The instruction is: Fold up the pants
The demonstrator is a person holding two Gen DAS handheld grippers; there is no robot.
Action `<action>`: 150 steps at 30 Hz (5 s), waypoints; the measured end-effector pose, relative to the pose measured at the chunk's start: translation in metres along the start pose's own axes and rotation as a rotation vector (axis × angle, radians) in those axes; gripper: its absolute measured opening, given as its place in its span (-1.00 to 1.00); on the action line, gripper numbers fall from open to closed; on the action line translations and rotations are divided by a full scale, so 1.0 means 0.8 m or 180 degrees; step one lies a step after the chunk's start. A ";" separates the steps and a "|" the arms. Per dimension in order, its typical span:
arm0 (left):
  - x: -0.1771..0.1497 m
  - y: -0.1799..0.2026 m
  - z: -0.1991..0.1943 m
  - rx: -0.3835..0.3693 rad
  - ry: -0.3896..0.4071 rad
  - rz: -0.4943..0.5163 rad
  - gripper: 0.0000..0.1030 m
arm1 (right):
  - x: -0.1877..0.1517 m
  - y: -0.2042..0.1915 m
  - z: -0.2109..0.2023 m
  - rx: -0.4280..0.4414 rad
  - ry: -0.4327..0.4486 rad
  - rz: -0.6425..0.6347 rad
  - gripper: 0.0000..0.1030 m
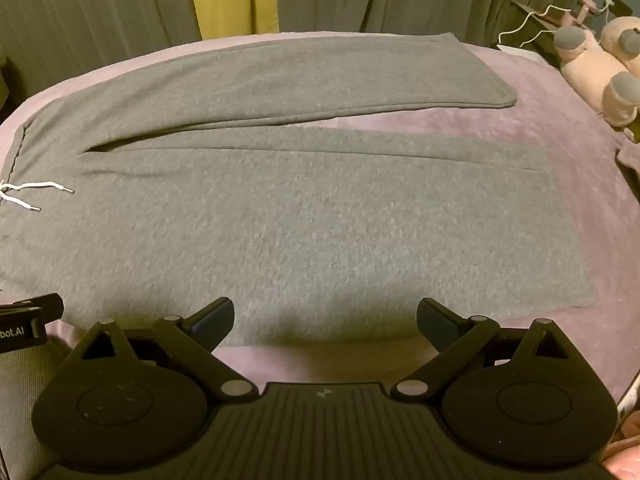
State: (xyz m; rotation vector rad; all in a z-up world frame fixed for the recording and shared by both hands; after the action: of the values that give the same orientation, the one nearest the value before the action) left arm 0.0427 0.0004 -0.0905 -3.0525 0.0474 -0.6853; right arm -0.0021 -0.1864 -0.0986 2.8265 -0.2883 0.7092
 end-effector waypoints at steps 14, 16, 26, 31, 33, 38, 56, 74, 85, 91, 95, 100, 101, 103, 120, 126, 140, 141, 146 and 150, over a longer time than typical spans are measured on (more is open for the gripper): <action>-0.002 0.001 0.002 0.0030 -0.0019 0.0013 1.00 | 0.000 -0.003 -0.001 0.0010 -0.0004 0.0012 0.90; -0.002 0.001 0.002 0.0027 -0.0016 0.0012 1.00 | 0.000 -0.002 0.001 0.0018 -0.0012 0.0007 0.90; -0.003 0.001 0.002 0.0032 -0.0017 0.0016 1.00 | 0.000 -0.002 0.001 0.0013 -0.0014 0.0007 0.90; -0.003 0.000 0.002 0.0034 -0.0022 0.0021 1.00 | 0.000 -0.002 0.001 0.0015 -0.0013 0.0000 0.90; -0.004 0.000 0.002 0.0034 -0.0022 0.0025 1.00 | 0.000 -0.002 0.001 0.0015 -0.0014 -0.0001 0.90; -0.004 0.000 0.002 0.0034 -0.0027 0.0022 1.00 | 0.000 -0.001 0.001 0.0016 -0.0018 -0.0003 0.90; -0.004 0.003 0.004 0.0027 -0.0041 0.0053 1.00 | -0.001 -0.002 0.002 -0.0003 -0.0020 -0.0014 0.90; -0.005 0.010 0.008 0.0030 -0.0068 0.0102 1.00 | 0.002 -0.004 0.002 -0.0011 -0.0041 -0.0033 0.90; -0.007 0.012 0.010 0.0035 -0.0090 0.0134 1.00 | 0.002 -0.004 0.002 -0.0004 -0.0039 -0.0030 0.90; -0.008 0.012 0.011 0.0024 -0.0092 0.0142 1.00 | 0.001 -0.004 0.002 -0.0001 -0.0054 -0.0027 0.90; -0.010 0.014 0.013 0.0023 -0.0122 0.0150 1.00 | 0.000 -0.002 0.001 0.0010 -0.0061 -0.0024 0.90; -0.011 0.015 0.016 0.0029 -0.0147 0.0144 1.00 | 0.002 -0.001 0.003 0.0012 -0.0080 0.0005 0.90; -0.011 0.016 0.016 0.0021 -0.0152 0.0142 1.00 | 0.002 -0.001 0.003 0.0026 -0.0079 0.0020 0.90; -0.011 0.017 0.017 -0.0018 -0.0169 0.0115 1.00 | 0.003 -0.001 0.003 0.0034 -0.0071 0.0026 0.90; 0.038 -0.004 0.028 -0.0171 -0.0233 -0.0330 1.00 | 0.067 0.044 -0.030 0.0321 0.0686 0.0308 0.90; 0.070 -0.014 0.051 0.0069 -0.0109 -0.0419 1.00 | 0.107 0.043 -0.002 0.0621 0.0709 0.0370 0.90; 0.118 -0.001 0.087 0.0223 -0.0056 -0.0287 1.00 | 0.150 0.027 0.087 0.0714 0.0277 0.0369 0.90; 0.119 -0.001 0.089 0.0235 -0.0052 -0.0267 1.00 | 0.151 0.026 0.089 0.0709 0.0252 0.0373 0.90; 0.130 0.000 0.097 0.0226 -0.0094 -0.0219 1.00 | 0.158 0.026 0.102 0.0661 0.0158 0.0309 0.90; 0.151 -0.005 0.105 0.0063 -0.0306 -0.0264 1.00 | 0.167 0.032 0.113 0.0625 0.0081 0.0267 0.90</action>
State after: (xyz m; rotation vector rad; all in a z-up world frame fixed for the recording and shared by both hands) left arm 0.1883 0.0011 -0.1149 -3.0784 -0.0868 -0.5382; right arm 0.1474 -0.2519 -0.1080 3.0025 -0.3531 0.8331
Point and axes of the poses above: each gripper's, at about its wrist camera, not at the fingertips, and z roughly the way its jaws point, y to its right, x to its top, the point moved 10 cm from there along z, roughly the way its jaws point, and after that the axes turned 14 degrees about -z, right-handed, at the moved point
